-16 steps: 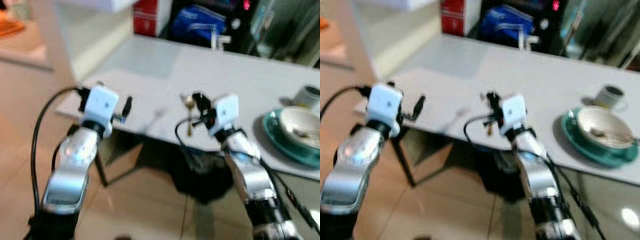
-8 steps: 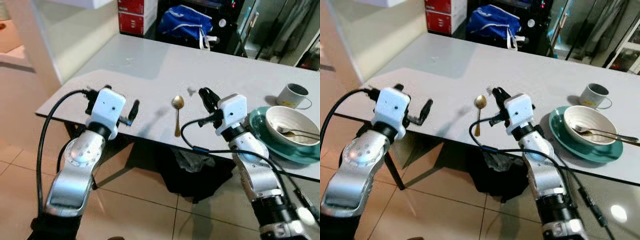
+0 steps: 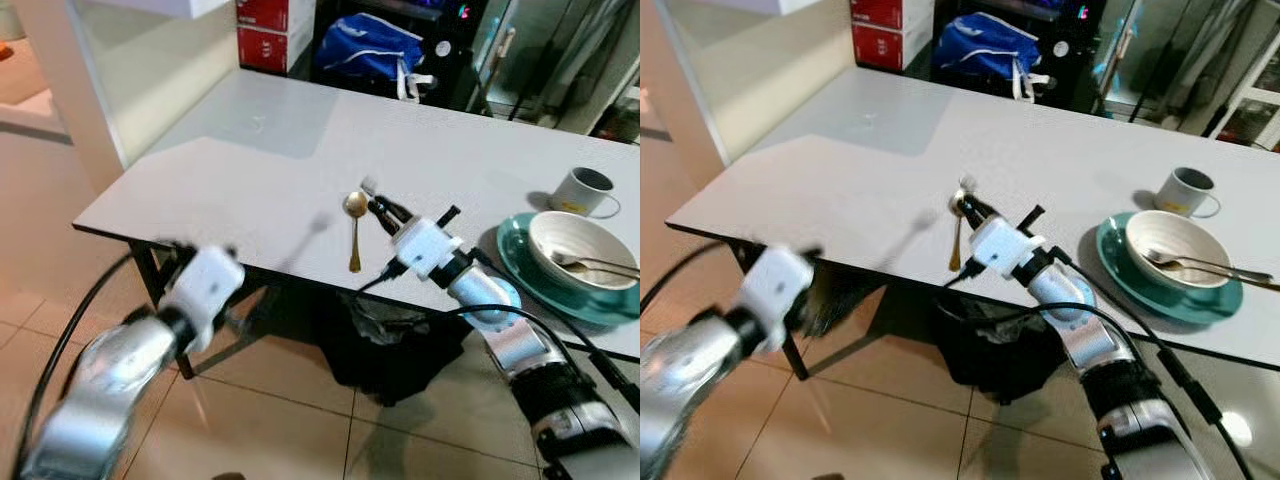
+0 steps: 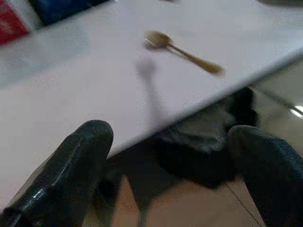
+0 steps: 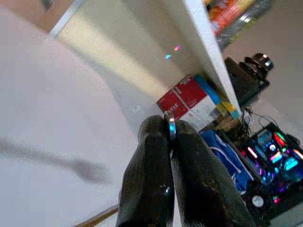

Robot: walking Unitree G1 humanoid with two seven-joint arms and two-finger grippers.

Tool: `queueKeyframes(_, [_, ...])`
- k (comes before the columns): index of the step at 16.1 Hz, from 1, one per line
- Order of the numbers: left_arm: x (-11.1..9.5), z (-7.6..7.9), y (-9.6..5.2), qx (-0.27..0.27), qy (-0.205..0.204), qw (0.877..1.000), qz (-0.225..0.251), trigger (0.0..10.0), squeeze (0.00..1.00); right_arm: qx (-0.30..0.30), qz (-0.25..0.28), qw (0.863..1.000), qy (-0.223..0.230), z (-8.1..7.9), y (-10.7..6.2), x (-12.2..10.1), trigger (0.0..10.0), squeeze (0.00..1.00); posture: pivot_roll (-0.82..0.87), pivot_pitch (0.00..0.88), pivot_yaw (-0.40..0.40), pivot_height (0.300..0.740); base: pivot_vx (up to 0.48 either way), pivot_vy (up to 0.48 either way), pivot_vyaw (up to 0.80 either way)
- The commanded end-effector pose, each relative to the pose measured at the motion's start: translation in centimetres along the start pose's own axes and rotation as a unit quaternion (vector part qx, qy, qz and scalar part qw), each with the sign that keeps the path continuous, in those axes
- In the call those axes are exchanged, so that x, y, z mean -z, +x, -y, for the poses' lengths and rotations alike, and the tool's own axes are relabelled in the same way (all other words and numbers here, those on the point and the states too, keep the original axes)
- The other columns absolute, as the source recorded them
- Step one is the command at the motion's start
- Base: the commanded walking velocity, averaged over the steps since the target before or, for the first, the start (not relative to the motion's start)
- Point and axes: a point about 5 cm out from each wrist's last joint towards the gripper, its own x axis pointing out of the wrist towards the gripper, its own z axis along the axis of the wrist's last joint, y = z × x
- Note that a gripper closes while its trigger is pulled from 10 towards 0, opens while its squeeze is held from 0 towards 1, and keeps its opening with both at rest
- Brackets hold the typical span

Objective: Setting the table

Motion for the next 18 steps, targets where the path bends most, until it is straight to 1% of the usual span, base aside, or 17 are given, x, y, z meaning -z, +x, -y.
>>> queueKeyframes(1, [-0.6,0.1,-0.7,0.017,0.006,1.000,0.012,10.0,0.00,0.000,-0.001,1.000,-0.025,0.5,0.2,0.2,10.0,0.00,0.10,0.000,-0.096,0.740,0.000,0.000,0.00])
queueKeyframes(4, [-0.7,0.0,-1.4,0.027,0.001,1.000,0.014,10.0,0.00,-0.006,-0.009,0.999,-0.045,0.4,-0.1,1.0,10.0,0.00,0.10,0.000,-0.096,0.740,0.000,0.000,0.00])
queueKeyframes(5, [-0.9,0.2,-1.5,0.037,-0.002,0.999,0.015,10.0,0.00,-0.016,-0.022,0.997,-0.070,0.1,-0.4,1.7,10.0,0.00,0.10,0.000,-0.094,0.740,0.000,0.000,0.00])
queueKeyframes(8, [-1.3,0.6,-1.5,0.051,-0.007,0.998,0.024,10.0,0.00,-0.013,-0.045,0.996,-0.081,0.3,-0.9,2.6,10.0,0.00,0.10,0.007,-0.088,0.740,0.000,0.000,0.00])
queueKeyframes(9, [-1.4,0.7,-1.6,0.054,-0.008,0.998,0.026,10.0,0.00,-0.014,-0.054,0.996,-0.071,0.3,-1.1,3.0,10.0,0.00,0.09,0.011,-0.087,0.740,0.000,0.000,0.00])
queueKeyframes(12, [-1.4,0.9,-1.7,0.059,-0.010,0.998,0.023,10.0,0.00,-0.026,-0.051,0.997,-0.053,-0.1,-1.0,3.3,10.0,0.00,0.09,0.023,-0.088,0.740,0.000,0.000,0.00])
queueKeyframes(15, [-1.4,0.9,-1.7,0.060,-0.011,0.998,0.022,10.0,0.00,-0.029,-0.051,0.997,-0.052,-0.3,-0.8,3.3,10.0,0.00,0.09,0.029,-0.090,0.740,0.000,0.000,0.00])
queueKeyframes(18, [-1.4,1.3,-1.7,0.062,-0.015,0.998,0.021,10.0,0.00,-0.051,-0.057,0.996,-0.049,-1.1,-0.3,3.4,10.0,0.00,0.10,0.038,-0.097,0.740,0.000,0.000,0.00])
